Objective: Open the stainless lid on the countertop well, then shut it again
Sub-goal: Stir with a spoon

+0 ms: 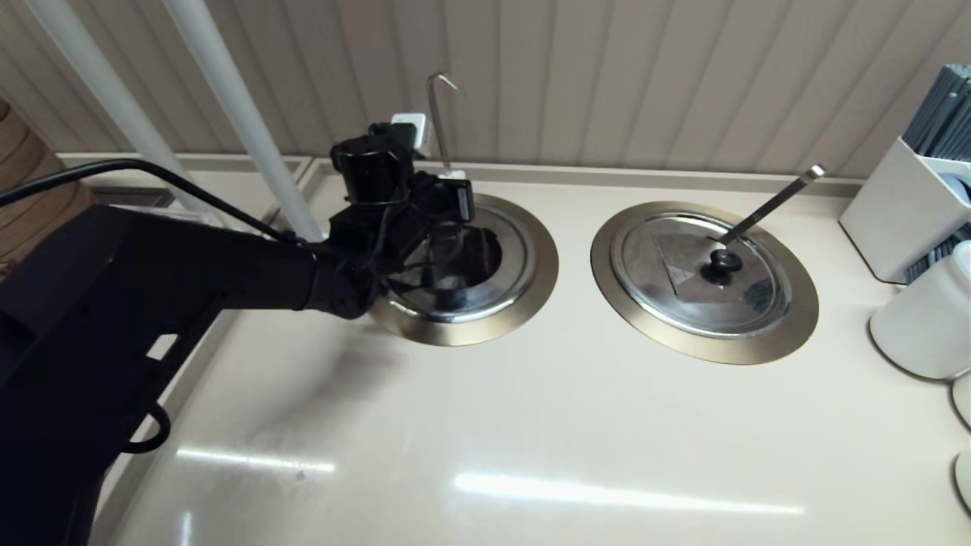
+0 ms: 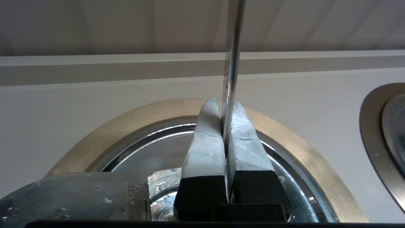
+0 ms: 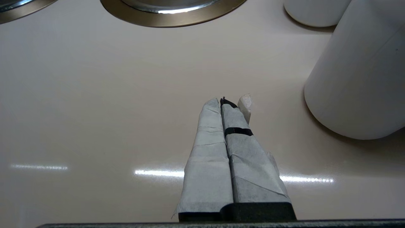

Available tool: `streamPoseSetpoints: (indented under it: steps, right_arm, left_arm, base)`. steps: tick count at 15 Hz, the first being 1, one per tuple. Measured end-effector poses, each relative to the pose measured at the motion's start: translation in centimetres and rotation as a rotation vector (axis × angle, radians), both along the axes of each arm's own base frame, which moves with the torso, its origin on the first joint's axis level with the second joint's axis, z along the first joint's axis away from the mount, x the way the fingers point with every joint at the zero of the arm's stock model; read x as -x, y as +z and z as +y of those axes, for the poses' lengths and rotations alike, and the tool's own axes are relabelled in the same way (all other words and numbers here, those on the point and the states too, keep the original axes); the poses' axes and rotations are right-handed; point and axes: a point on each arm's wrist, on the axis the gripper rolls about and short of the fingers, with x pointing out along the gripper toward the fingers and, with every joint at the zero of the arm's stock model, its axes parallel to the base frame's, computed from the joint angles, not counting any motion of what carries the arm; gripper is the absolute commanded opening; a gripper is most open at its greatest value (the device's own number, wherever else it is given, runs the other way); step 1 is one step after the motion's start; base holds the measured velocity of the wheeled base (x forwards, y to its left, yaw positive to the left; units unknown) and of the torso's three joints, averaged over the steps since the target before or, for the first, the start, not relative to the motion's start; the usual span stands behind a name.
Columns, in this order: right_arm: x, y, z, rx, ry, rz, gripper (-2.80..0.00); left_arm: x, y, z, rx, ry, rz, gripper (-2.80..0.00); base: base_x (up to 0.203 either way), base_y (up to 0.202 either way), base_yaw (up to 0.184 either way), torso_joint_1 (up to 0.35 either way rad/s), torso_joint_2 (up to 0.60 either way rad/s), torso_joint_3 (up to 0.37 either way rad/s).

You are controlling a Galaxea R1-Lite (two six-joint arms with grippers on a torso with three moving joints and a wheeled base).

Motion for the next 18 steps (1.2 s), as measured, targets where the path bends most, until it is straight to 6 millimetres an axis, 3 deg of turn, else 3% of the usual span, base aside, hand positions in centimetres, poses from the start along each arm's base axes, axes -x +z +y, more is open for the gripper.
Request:
streamPoseSetpoints:
  steps: [4, 11, 18]
  right_arm:
    - [0.0, 0.0, 0.0, 0.000, -0.001, 0.000, -2.80]
    - [0.0, 0.0, 0.0, 0.000, -0.001, 0.000, -2.80]
    - [0.0, 0.0, 0.0, 0.000, 0.000, 0.000, -2.80]
  left_arm:
    - [0.8, 1.4, 0.5, 0.013, 0.003, -0.024, -2.80]
    - [0.8, 1.7, 0.5, 0.045, 0.018, -0.050, -2.80]
    - [1.0, 1.0, -1.3, 0.155, -0.014, -0.052, -2.80]
  base:
    - [0.000, 0.000, 0.000, 0.000, 0.00, 0.000]
    - [0.000, 0.000, 0.000, 0.000, 0.00, 0.000]
    - [0.000, 0.000, 0.000, 0.000, 0.00, 0.000]
